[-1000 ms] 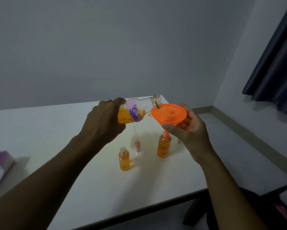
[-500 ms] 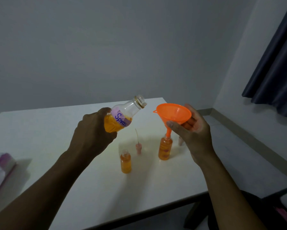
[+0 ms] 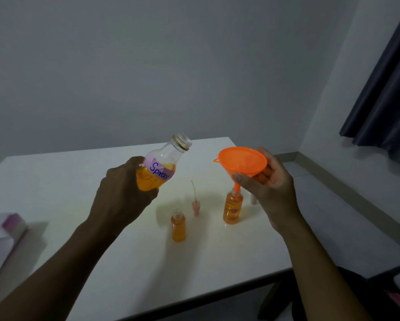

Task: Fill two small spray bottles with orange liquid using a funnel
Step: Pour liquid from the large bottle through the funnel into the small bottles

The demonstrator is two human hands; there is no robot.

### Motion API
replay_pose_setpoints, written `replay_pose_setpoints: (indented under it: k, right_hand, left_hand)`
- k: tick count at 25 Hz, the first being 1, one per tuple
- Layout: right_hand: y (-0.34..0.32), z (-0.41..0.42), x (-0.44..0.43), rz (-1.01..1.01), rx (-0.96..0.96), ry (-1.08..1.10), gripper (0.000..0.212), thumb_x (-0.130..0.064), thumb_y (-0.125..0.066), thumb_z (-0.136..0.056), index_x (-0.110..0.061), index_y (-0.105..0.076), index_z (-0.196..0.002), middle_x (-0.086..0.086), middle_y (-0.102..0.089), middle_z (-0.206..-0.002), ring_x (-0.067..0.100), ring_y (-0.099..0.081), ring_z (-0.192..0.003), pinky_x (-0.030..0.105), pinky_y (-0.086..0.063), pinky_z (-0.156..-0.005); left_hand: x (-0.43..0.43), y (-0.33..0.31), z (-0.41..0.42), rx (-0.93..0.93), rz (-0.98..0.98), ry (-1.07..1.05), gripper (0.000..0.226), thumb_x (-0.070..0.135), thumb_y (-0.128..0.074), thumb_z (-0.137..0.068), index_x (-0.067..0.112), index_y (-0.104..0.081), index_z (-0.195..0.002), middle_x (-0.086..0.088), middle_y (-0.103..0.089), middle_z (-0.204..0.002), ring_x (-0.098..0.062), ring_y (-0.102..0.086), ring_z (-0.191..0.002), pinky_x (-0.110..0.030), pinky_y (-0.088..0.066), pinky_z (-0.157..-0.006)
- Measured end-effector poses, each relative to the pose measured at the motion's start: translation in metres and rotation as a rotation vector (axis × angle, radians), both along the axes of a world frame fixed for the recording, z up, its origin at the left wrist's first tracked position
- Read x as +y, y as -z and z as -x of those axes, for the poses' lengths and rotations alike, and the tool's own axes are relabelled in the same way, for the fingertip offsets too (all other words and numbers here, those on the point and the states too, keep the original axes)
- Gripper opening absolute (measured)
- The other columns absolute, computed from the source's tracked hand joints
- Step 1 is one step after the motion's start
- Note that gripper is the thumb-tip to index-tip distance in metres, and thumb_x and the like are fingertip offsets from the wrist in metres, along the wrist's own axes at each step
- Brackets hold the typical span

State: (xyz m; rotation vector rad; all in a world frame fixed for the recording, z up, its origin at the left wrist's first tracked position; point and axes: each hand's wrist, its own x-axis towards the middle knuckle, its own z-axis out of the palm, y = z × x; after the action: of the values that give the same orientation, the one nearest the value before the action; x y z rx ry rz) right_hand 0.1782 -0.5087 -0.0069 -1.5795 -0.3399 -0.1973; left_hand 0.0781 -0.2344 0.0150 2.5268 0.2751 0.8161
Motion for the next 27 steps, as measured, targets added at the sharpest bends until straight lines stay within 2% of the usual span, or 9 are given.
replay_pose_setpoints:
  k: [6,9,12,15,17,20,23,25,27]
  right_hand:
    - [-0.002,0.001,0.000,0.002,0.005,0.016,0.100,-0.053,-0.088,-0.053,-0.032,-0.048,-0.142,-0.004,-0.060,-0.136,0.020,-0.061,-0.120,0.044,-0.059,-0.090]
    - [-0.006,0.000,-0.001,-0.049,-0.001,0.025,0.102,-0.051,-0.089,-0.052,-0.031,-0.048,-0.144,-0.005,-0.060,-0.135,0.016,-0.062,-0.120,0.038,-0.058,-0.090]
    - [-0.007,0.001,0.000,0.010,0.008,0.000,0.103,-0.052,-0.090,-0.052,-0.031,-0.048,-0.144,-0.002,-0.061,-0.136,0.023,-0.062,-0.121,0.040,-0.057,-0.084]
    - [-0.018,0.008,0.001,-0.024,-0.023,0.052,0.094,-0.049,-0.090,-0.053,-0.032,-0.052,-0.137,-0.004,-0.061,-0.135,0.017,-0.061,-0.122,0.043,-0.056,-0.096]
    - [-0.033,0.017,0.014,-0.068,-0.093,0.054,0.094,-0.047,-0.089,-0.056,-0.031,-0.050,-0.140,-0.005,-0.061,-0.135,0.014,-0.061,-0.122,0.039,-0.056,-0.097]
    - [-0.053,0.030,0.068,-0.063,-0.133,-0.099,0.089,-0.036,-0.090,-0.064,-0.025,-0.048,-0.142,-0.008,-0.062,-0.131,0.005,-0.063,-0.116,0.022,-0.055,-0.086]
    - [-0.049,0.033,0.152,0.063,-0.048,-0.220,0.092,-0.042,-0.091,-0.061,-0.022,-0.051,-0.141,-0.006,-0.066,-0.126,0.006,-0.065,-0.111,0.023,-0.055,-0.086]
    - [-0.039,0.032,0.207,0.222,0.004,-0.255,0.098,-0.055,-0.088,-0.060,-0.024,-0.047,-0.143,-0.003,-0.061,-0.132,0.013,-0.061,-0.116,0.031,-0.054,-0.092]
    - [-0.026,0.031,0.252,0.372,0.062,-0.273,0.100,-0.060,-0.083,-0.066,-0.025,-0.039,-0.149,-0.002,-0.052,-0.142,0.019,-0.053,-0.126,0.032,-0.049,-0.090]
  left_hand:
    - [0.003,0.004,0.005,-0.001,0.025,-0.021,0.054,0.020,-0.083,-0.071,0.008,-0.058,-0.117,-0.013,-0.070,-0.100,-0.019,-0.053,-0.075,-0.029,-0.043,-0.067]
    - [0.010,0.006,0.009,-0.020,0.037,-0.036,0.057,0.021,-0.084,-0.069,0.008,-0.057,-0.118,-0.014,-0.069,-0.099,-0.018,-0.052,-0.075,-0.029,-0.042,-0.066]
    - [0.018,0.011,0.017,-0.041,0.054,-0.049,0.059,0.022,-0.084,-0.070,0.007,-0.055,-0.119,-0.016,-0.067,-0.102,-0.019,-0.051,-0.077,-0.029,-0.042,-0.067]
    - [0.028,0.013,0.025,-0.056,0.089,-0.060,0.065,0.026,-0.084,-0.069,0.008,-0.053,-0.122,-0.014,-0.066,-0.108,-0.020,-0.053,-0.082,-0.031,-0.044,-0.070]
    - [0.044,0.013,0.032,-0.074,0.111,-0.086,0.069,0.029,-0.084,-0.069,0.009,-0.050,-0.126,-0.013,-0.064,-0.114,-0.023,-0.055,-0.089,-0.032,-0.045,-0.073]
    - [0.076,0.012,0.040,-0.118,0.160,-0.168,0.071,0.033,-0.083,-0.070,0.009,-0.049,-0.127,-0.012,-0.062,-0.119,-0.026,-0.059,-0.100,-0.031,-0.046,-0.074]
    - [0.109,0.014,0.049,-0.154,0.237,-0.268,0.069,0.032,-0.083,-0.070,0.010,-0.050,-0.126,-0.010,-0.062,-0.119,-0.025,-0.059,-0.102,-0.031,-0.046,-0.075]
    - [0.130,0.021,0.053,-0.172,0.280,-0.313,0.069,0.031,-0.083,-0.070,0.011,-0.048,-0.127,-0.009,-0.061,-0.120,-0.024,-0.059,-0.104,-0.031,-0.046,-0.076]
    - [0.147,0.030,0.053,-0.174,0.322,-0.344,0.070,0.030,-0.082,-0.071,0.012,-0.047,-0.128,-0.008,-0.060,-0.122,-0.021,-0.057,-0.104,-0.029,-0.045,-0.077]
